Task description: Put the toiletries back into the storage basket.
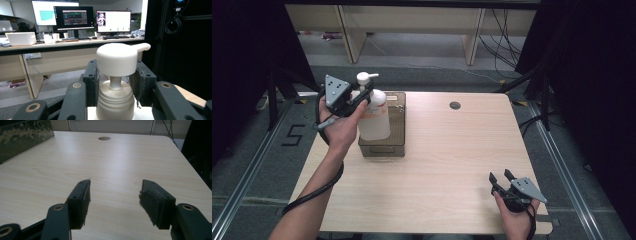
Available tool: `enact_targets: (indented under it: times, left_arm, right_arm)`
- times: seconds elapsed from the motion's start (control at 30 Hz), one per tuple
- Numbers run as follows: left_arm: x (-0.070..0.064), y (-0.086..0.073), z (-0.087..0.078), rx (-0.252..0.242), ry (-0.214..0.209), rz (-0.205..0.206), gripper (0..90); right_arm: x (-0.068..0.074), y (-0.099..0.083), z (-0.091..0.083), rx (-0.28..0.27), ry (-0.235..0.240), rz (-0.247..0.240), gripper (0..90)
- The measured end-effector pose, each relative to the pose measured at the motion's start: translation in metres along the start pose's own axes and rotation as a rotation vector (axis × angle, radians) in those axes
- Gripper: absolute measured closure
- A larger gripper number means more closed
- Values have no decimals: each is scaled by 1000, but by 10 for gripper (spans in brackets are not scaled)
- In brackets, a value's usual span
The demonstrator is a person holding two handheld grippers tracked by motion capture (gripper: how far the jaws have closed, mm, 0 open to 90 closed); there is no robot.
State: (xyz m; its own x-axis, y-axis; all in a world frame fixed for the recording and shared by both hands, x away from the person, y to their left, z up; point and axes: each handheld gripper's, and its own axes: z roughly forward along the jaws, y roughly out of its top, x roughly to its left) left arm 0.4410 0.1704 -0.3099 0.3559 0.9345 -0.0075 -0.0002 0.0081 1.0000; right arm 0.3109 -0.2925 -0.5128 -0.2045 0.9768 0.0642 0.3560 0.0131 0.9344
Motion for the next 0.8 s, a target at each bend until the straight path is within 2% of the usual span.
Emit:
enact_targets:
  times: [0.13,0.17,0.2,0.4,0.8]
  left_arm:
    - [1,-2,2,4,2,-4,605]
    - [1,-3,2,7,2,-2,605]
    - [1,-4,3,4,0,-4,605]
    - [1,-7,5,13,-1,-3,605]
    - [1,-18,5,40,-6,-6,605]
  right_arm:
    - [0,0,0,-2,0,-1,419]
    - [-3,0,1,-16,-2,-48,419]
    - [-2,0,1,-12,1,-32,419]
    - [-4,1,1,-16,4,-52,418]
    - [-3,0,1,-12,1,-51,418]
